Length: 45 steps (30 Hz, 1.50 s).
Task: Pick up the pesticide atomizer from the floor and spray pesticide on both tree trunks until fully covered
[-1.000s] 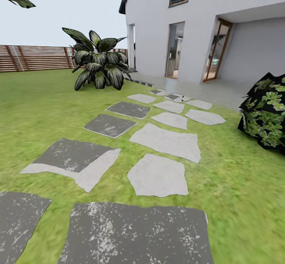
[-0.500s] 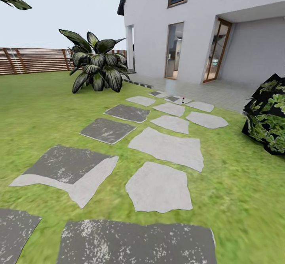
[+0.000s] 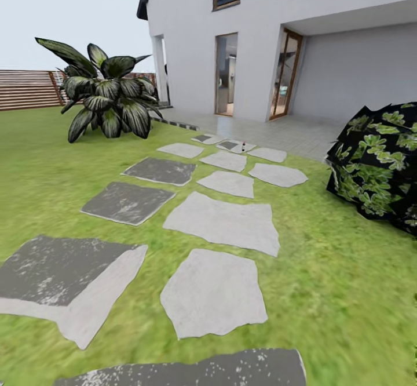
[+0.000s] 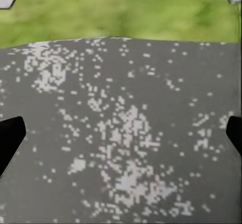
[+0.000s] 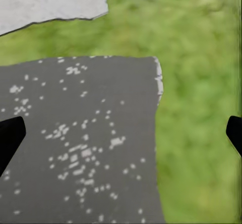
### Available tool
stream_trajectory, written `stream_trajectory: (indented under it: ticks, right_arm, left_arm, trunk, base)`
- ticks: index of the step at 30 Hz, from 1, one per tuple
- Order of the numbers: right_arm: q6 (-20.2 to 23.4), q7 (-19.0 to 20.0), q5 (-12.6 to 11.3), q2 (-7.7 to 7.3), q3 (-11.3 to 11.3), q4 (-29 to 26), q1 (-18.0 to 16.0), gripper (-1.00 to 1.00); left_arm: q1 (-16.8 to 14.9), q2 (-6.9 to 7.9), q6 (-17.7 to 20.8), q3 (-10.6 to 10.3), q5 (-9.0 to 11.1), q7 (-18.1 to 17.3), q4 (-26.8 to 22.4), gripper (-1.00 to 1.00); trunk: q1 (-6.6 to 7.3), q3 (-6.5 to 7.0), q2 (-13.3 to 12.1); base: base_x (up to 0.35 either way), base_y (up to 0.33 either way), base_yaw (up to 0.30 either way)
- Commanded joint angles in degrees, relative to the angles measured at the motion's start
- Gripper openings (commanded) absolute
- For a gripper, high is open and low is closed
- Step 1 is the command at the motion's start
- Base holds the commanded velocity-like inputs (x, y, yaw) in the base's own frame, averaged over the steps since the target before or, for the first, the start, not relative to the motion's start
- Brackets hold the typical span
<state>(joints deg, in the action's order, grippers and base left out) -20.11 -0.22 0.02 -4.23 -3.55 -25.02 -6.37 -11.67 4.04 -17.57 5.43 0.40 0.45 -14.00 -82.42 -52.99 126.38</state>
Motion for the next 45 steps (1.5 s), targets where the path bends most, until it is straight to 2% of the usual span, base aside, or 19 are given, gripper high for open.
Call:
stream_trajectory:
  ticks: [1, 11, 45]
  right_arm:
    - [-0.19, 0.00, 0.02, 0.01, -0.06, 0.08, -0.05, 1.00]
    - [-0.19, -0.04, 0.02, 0.01, -0.06, 0.06, -0.05, 1.00]
    - [-0.19, -0.03, -0.01, 0.01, -0.06, 0.06, -0.05, 1.00]
  left_arm:
    - [-0.01, 0.00, -0.19, 0.10, 0.04, 0.02, 0.03, 1.00]
    - [-0.01, 0.01, -0.19, 0.10, 0.04, 0.02, 0.03, 1.00]
    - [-0.01, -0.01, -0.19, 0.10, 0.04, 0.03, 0.03, 1.00]
  trunk:
    - [-0.02, -0.05, 0.02]
    - [-0.02, -0.05, 0.02]
    - [-0.02, -0.05, 0.02]
  base:
    - [0.339, 0.000, -0.299]
    - [0.339, 0.000, -0.184]
    - [0.339, 0.000, -0.002]
